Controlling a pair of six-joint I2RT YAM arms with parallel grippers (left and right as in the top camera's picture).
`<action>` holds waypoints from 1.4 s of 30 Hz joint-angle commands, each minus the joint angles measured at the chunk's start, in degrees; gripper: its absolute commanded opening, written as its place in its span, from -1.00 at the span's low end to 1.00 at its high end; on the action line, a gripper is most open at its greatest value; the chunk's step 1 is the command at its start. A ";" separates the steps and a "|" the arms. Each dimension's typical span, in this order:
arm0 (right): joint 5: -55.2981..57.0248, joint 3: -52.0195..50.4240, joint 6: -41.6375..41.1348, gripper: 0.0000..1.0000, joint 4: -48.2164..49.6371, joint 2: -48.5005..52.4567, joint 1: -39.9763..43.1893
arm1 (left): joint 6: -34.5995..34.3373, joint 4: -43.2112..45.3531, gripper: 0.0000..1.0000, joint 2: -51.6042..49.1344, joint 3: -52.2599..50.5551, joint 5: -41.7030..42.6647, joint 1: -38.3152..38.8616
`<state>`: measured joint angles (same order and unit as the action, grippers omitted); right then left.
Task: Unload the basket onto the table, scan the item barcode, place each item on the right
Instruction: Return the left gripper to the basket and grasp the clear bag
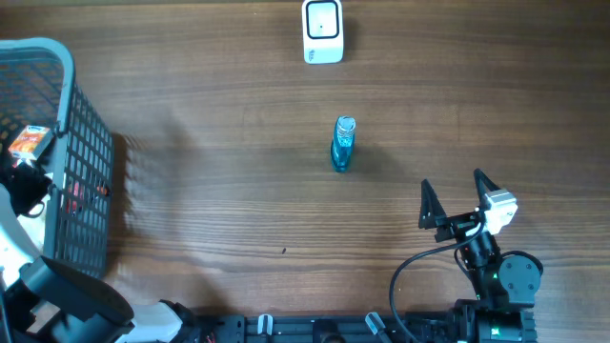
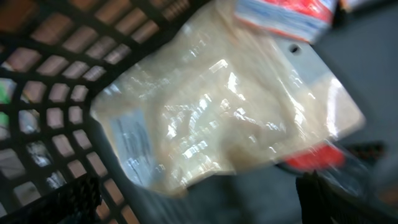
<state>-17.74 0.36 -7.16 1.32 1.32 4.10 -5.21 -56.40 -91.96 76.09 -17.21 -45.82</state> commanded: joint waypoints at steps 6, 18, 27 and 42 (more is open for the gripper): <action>0.37 -0.07 1.01 1.00 0.11 -0.31 -0.39 | 8.02 6.27 1.00 -4.00 -7.74 0.00 -0.31; 0.37 -0.07 1.01 1.00 0.11 -0.31 -0.39 | 9.53 7.23 0.82 -11.23 -7.74 -4.76 -1.01; 0.37 -0.07 1.03 1.00 0.11 -0.31 -0.39 | 9.46 6.88 0.33 -14.43 -7.76 -4.72 -1.07; 0.37 -0.07 1.01 1.00 0.11 -0.31 -0.39 | 9.05 10.16 -0.92 -12.44 -7.13 5.86 -0.37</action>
<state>-17.74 0.36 -7.16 1.32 1.32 4.10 4.21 -45.95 -105.08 69.06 -23.46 -46.59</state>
